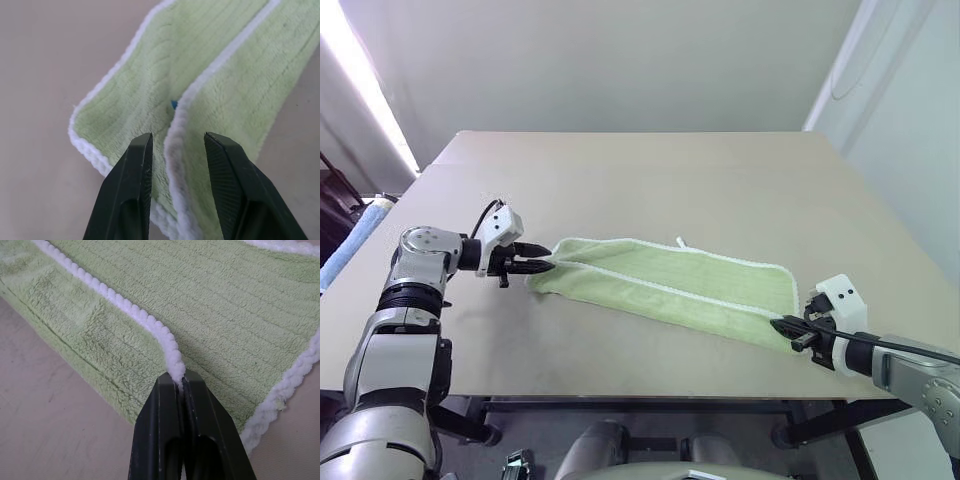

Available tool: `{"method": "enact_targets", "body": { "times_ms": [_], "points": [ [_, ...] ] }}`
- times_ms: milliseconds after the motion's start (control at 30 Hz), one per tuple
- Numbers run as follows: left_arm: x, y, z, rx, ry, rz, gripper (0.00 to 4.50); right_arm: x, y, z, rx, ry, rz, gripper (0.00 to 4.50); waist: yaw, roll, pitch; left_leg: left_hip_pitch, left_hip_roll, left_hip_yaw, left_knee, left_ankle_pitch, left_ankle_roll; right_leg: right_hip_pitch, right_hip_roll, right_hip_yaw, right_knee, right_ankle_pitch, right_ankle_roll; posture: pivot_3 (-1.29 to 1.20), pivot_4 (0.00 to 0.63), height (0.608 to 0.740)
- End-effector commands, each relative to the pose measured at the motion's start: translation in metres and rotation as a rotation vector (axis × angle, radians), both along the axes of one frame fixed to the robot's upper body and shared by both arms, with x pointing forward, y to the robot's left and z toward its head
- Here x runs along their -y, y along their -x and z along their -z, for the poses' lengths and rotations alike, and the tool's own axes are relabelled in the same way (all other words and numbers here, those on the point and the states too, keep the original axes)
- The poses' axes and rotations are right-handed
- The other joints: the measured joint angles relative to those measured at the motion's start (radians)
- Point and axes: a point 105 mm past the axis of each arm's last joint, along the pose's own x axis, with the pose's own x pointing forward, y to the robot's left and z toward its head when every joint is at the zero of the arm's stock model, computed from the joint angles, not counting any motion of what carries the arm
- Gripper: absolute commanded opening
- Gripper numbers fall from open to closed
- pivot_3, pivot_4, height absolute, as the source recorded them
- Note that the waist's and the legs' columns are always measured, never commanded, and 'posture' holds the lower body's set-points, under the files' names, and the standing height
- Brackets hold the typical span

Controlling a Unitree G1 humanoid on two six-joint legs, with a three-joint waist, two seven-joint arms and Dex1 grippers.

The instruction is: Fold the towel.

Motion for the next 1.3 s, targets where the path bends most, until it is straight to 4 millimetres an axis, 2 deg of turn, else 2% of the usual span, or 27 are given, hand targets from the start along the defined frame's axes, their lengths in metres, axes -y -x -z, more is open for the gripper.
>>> {"method": "enact_targets", "body": {
  "times_ms": [33,133,167,233,333,367,900,1067,1100,1200,1300],
  "points": [
    [0.0,0.002,0.001,-0.001,-0.034,0.024,1.72,-0.001,-0.005,-0.008,0.047,0.003,-0.001,0.0,0.0,0.0,0.0,0.0,0.0,0.0,0.0,0.0,0.0,0.0,0.0,0.0,0.0,0.0,0.0,0.0,0.0,0.706],
    [0.003,0.001,0.002,0.002,-0.032,0.032,1.72,-0.001,-0.005,-0.008,0.047,0.003,0.0,0.0,0.001,0.0,0.0,0.0,0.0,0.0,0.0,0.0,0.0,0.0,0.0,0.0,0.0,0.0,0.0,0.0,0.0,0.706],
    [0.004,0.0,0.001,0.003,-0.031,0.035,1.55,-0.001,-0.005,-0.008,0.046,0.004,0.0,0.0,0.001,0.0,0.0,0.0,0.0,0.0,0.0,0.0,0.0,0.0,0.0,0.0,0.0,0.0,0.0,0.0,0.0,0.706],
    [0.005,0.001,0.001,0.001,-0.03,0.044,1.15,-0.002,-0.004,-0.008,0.047,0.003,0.001,0.0,0.001,0.0,0.0,0.0,0.0,0.0,0.0,0.0,0.0,0.0,0.0,0.0,0.0,0.0,0.0,0.0,0.0,0.706],
    [0.005,0.001,0.001,0.0,-0.021,0.042,0.17,-0.002,-0.004,-0.007,0.045,0.004,0.003,0.0,0.001,0.0,0.0,0.0,0.0,0.0,0.0,0.0,0.0,0.0,0.0,0.0,0.0,0.0,0.0,0.0,0.0,0.706],
    [0.005,0.001,0.001,0.0,-0.021,0.041,0.05,-0.002,-0.003,-0.007,0.044,0.005,0.005,0.0,0.0,0.0,0.0,0.0,0.0,0.0,0.0,0.0,0.0,0.0,0.0,0.0,0.0,0.0,0.0,0.0,0.0,0.706],
    [0.007,-0.006,-0.002,0.006,-0.036,0.013,0.05,0.001,0.0,-0.006,0.028,0.012,0.006,0.0,0.001,0.0,0.0,0.0,0.0,0.0,0.0,0.0,0.0,0.0,0.0,0.0,0.0,0.0,0.0,0.0,0.0,0.706],
    [0.005,-0.01,-0.011,0.008,-0.003,-0.016,0.05,0.004,-0.007,-0.025,0.1,-0.004,0.016,0.0,0.001,0.0,0.0,0.0,0.0,0.0,0.0,0.0,0.0,0.0,0.0,0.0,0.0,0.0,0.0,0.0,0.0,0.706],
    [0.005,-0.011,-0.016,0.001,0.024,-0.021,0.05,0.004,-0.009,-0.032,0.127,-0.02,0.017,0.0,0.001,0.0,0.0,0.0,0.0,0.0,0.0,0.0,0.0,0.0,0.0,0.0,0.0,0.0,0.0,0.0,0.0,0.706],
    [0.006,-0.022,-0.04,0.032,0.106,-0.071,0.05,0.011,-0.027,-0.071,0.277,-0.067,0.055,0.0,-0.001,0.0,0.0,0.0,0.0,0.0,0.001,0.0,0.0,0.0,0.0,0.0,0.0,0.0,0.0,0.0,0.0,0.706],
    [0.008,-0.026,-0.048,0.043,0.12,-0.074,0.05,0.019,-0.036,-0.09,0.338,-0.085,0.088,0.0,0.0,-0.001,0.0,0.0,0.0,0.0,0.001,0.0,0.0,0.001,0.0,0.0,0.0,0.0,0.0,0.0,0.0,0.706]
  ]
}}
